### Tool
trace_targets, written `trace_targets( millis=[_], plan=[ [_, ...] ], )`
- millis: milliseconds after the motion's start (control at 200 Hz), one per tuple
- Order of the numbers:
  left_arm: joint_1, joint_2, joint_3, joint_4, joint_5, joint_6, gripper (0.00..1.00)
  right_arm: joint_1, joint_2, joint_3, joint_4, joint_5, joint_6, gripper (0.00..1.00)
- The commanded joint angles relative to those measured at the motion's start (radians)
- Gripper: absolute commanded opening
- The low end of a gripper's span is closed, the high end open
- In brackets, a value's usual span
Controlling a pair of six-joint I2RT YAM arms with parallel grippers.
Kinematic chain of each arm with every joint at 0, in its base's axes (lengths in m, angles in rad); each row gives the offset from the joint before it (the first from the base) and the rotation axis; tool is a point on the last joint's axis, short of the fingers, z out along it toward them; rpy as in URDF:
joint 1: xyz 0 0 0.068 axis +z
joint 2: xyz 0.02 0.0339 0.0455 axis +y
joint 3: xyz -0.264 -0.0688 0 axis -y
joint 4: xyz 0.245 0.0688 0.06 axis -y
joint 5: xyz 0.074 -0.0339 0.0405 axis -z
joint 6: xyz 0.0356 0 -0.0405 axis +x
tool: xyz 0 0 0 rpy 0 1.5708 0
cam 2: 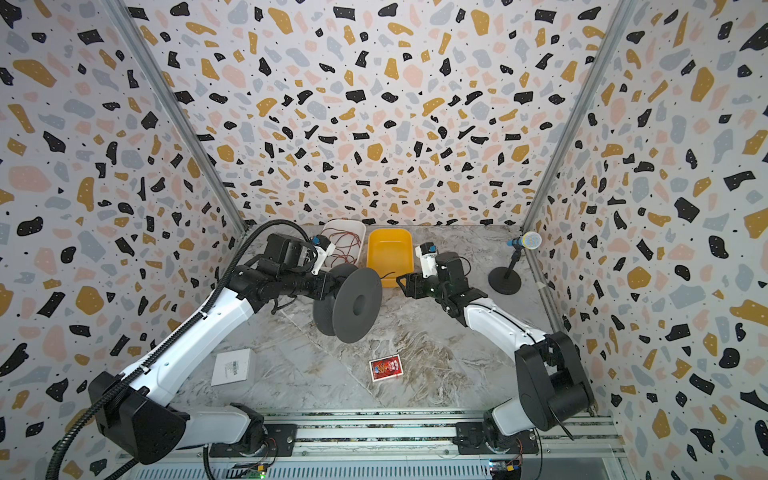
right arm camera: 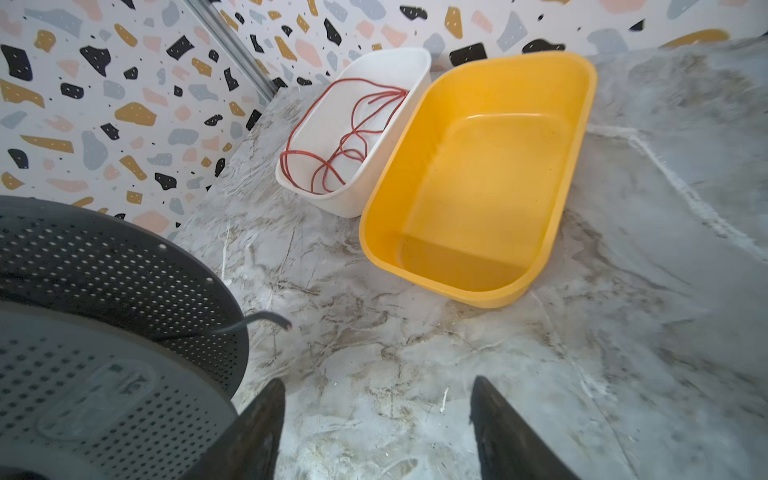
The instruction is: Wrap the cables
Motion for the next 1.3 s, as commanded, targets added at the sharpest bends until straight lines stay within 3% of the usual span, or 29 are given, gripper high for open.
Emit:
trace_targets(
  millis=[0, 370, 481, 786, 1136, 1292],
  plan=[
    [0.006, -0.031, -0.005, 0.102, 0.094, -0.028, 0.00, -0.011, -0.046, -0.030, 0.014, 0.023, 0.021, 0.72],
    [0.014, -0.040, -0.030, 0.094, 0.086, -0.010, 0.00, -0.063, -0.166, -0.071, 0.055, -0.091, 0.079, 0.68],
    [0.014, -0.040, -0.048, 0.120, 0.109, -0.020, 0.00, -0.098, -0.173, -0.059, 0.104, -0.185, 0.134, 0.65],
    [0.014, -0.049, -0.081, 0.163, 0.138, -0.043, 0.00, -0.110, 0.038, 0.044, 0.221, -0.429, 0.222, 0.58],
    [0.014, -0.049, -0.089, 0.182, 0.165, -0.046, 0.00, -0.109, 0.155, -0.011, 0.531, -0.557, 0.421, 0.47],
    [0.017, -0.048, -0.094, 0.211, 0.207, -0.062, 0.00, -0.109, 0.200, -0.015, 0.596, -0.580, 0.453, 0.36]
  ],
)
